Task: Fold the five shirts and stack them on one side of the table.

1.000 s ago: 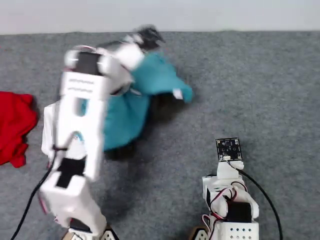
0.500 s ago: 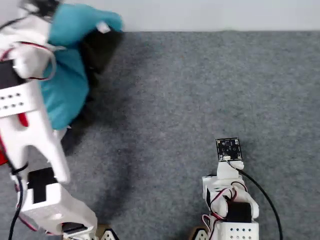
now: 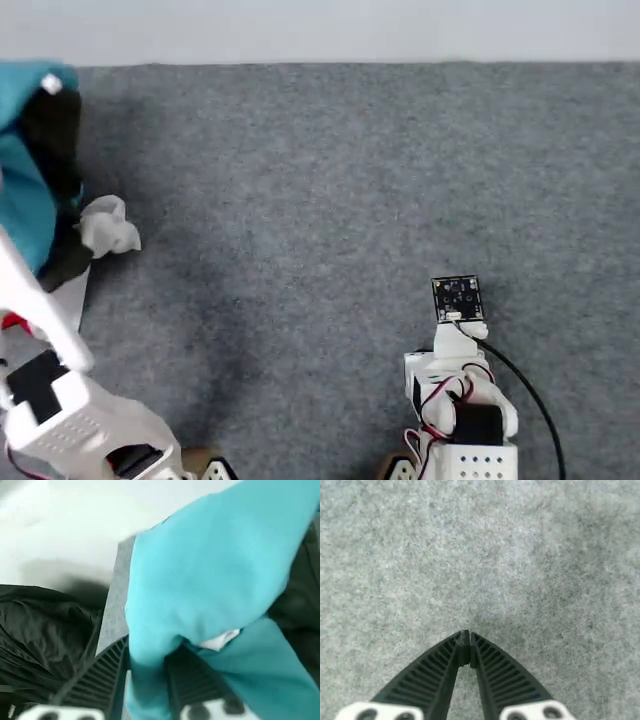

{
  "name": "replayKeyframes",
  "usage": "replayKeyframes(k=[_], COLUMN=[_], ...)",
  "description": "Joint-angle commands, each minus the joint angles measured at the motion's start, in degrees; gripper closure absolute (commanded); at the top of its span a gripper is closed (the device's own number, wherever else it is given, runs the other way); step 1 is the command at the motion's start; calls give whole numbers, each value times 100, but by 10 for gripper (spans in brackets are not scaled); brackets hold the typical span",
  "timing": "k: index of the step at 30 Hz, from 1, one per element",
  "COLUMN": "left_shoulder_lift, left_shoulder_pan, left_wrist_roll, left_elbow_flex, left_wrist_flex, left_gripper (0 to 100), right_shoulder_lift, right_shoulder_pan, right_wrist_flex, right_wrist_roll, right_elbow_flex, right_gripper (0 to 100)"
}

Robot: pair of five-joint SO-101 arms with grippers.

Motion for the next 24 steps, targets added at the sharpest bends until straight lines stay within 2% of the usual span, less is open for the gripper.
replayKeyframes(k=[1,3,6,8,11,16,24], left_shoulder_lift=[-484,-501,-633,-870,-1292,-1732,-1116], left_shoulder_pan=[-123,-229,-396,-431,-404,-97,70], left_wrist_roll=[-615,-985,-1002,-1002,-1002,-1011,-1046], left_elbow_flex=[435,444,251,207,242,259,435], left_wrist_flex=[-721,-695,-659,-659,-501,237,484], left_gripper=[966,889,746,706,706,706,779], right_shoulder_lift=[-84,-84,-84,-84,-84,-84,-84], right_shoulder_pan=[22,22,22,22,22,22,22], right_wrist_flex=[4,4,4,4,4,4,4], right_wrist_roll=[53,53,53,53,53,53,53], right_elbow_flex=[79,79,79,79,79,79,79], right_gripper=[989,989,989,989,989,989,989])
